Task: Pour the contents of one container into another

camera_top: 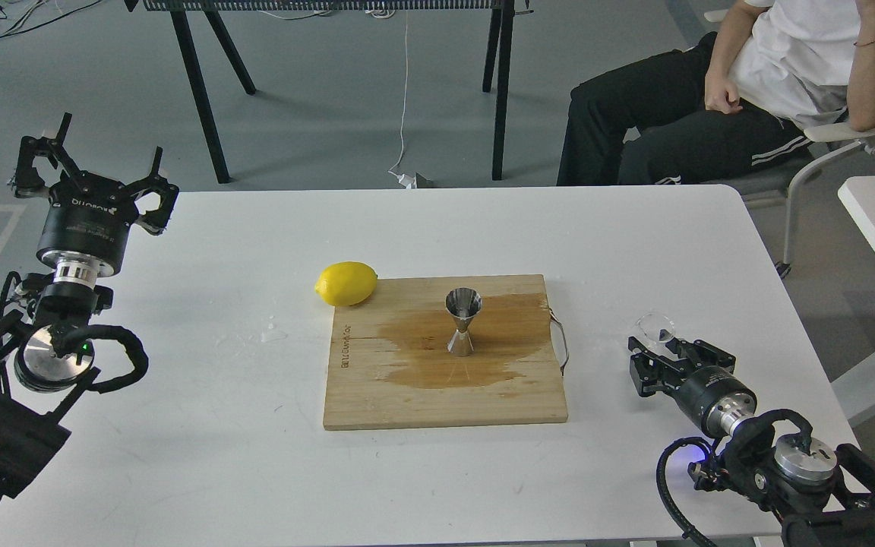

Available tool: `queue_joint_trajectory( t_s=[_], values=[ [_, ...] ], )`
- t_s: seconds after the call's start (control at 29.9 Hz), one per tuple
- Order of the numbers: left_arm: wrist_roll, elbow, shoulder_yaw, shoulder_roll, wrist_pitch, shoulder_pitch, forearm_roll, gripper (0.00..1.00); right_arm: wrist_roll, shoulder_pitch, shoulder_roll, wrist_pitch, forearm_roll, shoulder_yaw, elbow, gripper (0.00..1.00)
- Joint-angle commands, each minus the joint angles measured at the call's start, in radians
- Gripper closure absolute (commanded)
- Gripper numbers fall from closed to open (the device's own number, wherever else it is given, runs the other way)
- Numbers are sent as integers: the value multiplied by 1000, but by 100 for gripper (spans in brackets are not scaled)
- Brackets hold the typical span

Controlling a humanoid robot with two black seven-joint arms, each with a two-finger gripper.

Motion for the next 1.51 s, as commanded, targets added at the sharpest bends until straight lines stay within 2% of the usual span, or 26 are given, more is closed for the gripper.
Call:
queue_joint_trajectory(
  t_s=[0.0,0.23,0.33,0.4,0.6,0.74,0.87,0.94,1.1,1.17,1.2,1.27,1.3,1.37,1.41,1.47],
  values=[
    [0,1,0,1,0,0,0,0,0,-12,-2,3,0,3,1,58],
    [-1,0,0,-5,0,0,0,0,0,-21,-9,3,0,13,1,44],
    [0,1,0,-5,0,2,0,0,0,-21,-11,3,0,15,2,27],
    [0,0,0,-4,0,2,0,0,0,-19,-11,3,0,15,4,19],
    [0,0,0,-4,0,3,0,0,3,-36,-12,1,0,20,31,10],
    [-1,0,0,-4,0,3,0,0,9,-50,-17,1,0,38,53,8],
    [-1,1,0,-5,0,3,0,0,11,-55,-18,12,-2,46,54,11],
    [-1,0,0,-5,0,3,0,0,11,-55,-25,17,-2,49,56,24],
    [-1,1,-1,-5,0,3,0,0,11,-55,-25,17,-2,50,57,33],
    [-1,0,-1,-4,0,3,0,0,11,-55,-25,17,-2,50,56,45],
    [-1,0,-1,-4,0,3,0,0,11,-56,-25,17,-2,50,56,55],
    [-1,1,-1,-4,0,3,0,0,11,-56,-25,17,-2,50,56,58],
    [-1,0,0,-4,0,3,0,0,12,-55,-25,17,-2,50,56,56],
    [-1,0,0,-4,0,3,0,0,12,-55,-25,10,-3,50,54,34],
    [-1,0,0,-4,0,3,0,0,12,-55,-25,9,-3,50,54,27],
    [-1,1,0,-4,0,3,0,0,14,-55,-25,7,-3,50,54,20]
  ],
)
